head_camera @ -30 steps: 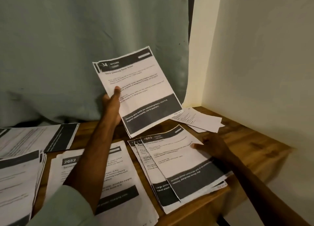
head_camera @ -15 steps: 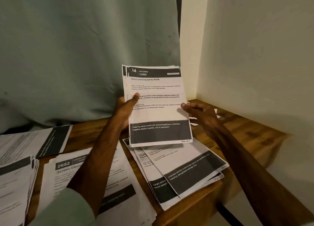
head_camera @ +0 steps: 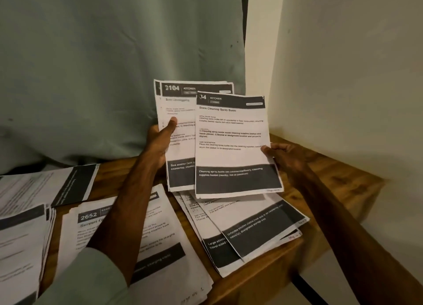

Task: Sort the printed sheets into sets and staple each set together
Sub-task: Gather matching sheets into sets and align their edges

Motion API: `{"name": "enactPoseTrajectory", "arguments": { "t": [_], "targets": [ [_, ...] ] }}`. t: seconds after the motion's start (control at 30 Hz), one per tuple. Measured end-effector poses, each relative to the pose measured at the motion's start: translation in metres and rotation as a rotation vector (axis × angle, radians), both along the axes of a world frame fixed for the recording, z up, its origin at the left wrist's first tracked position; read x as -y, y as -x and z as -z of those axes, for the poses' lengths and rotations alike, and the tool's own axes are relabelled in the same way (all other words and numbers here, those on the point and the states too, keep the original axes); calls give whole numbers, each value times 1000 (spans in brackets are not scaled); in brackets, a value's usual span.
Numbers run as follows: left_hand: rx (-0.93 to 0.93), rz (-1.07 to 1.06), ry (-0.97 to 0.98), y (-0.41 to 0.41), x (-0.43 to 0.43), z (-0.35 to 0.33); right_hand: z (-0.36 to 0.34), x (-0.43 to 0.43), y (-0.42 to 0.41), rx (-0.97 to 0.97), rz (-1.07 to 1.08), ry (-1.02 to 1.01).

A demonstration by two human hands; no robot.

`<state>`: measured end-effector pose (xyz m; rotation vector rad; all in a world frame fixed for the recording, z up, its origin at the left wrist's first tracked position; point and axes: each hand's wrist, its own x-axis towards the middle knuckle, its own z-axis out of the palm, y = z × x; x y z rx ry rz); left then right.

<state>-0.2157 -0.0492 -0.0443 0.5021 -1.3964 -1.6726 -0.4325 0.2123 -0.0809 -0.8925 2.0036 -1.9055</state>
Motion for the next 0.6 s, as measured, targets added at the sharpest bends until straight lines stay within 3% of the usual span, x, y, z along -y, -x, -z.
{"name": "enactPoseTrajectory", "arguments": {
  "t": [0.07, 0.17, 0.37, 0.47, 0.6],
  "targets": [
    [-99, -116, -27, -7, 8, -4, -1, -9, 9, -1, 49, -135],
    [-228, -279, -81, -19, 17, -9, 3, -24, 13, -168, 66, -387],
    [-280, -246, -116, -23, 15, -11, 27, -11, 18, -459, 110, -886],
    [-229, -170, -94, -14, 6, -15, 24, -3, 4, -571, 167, -819],
    [-148, -75, -78, -4, -2, -16, 14, 4, -5, -552, 153, -405]
  ]
}}
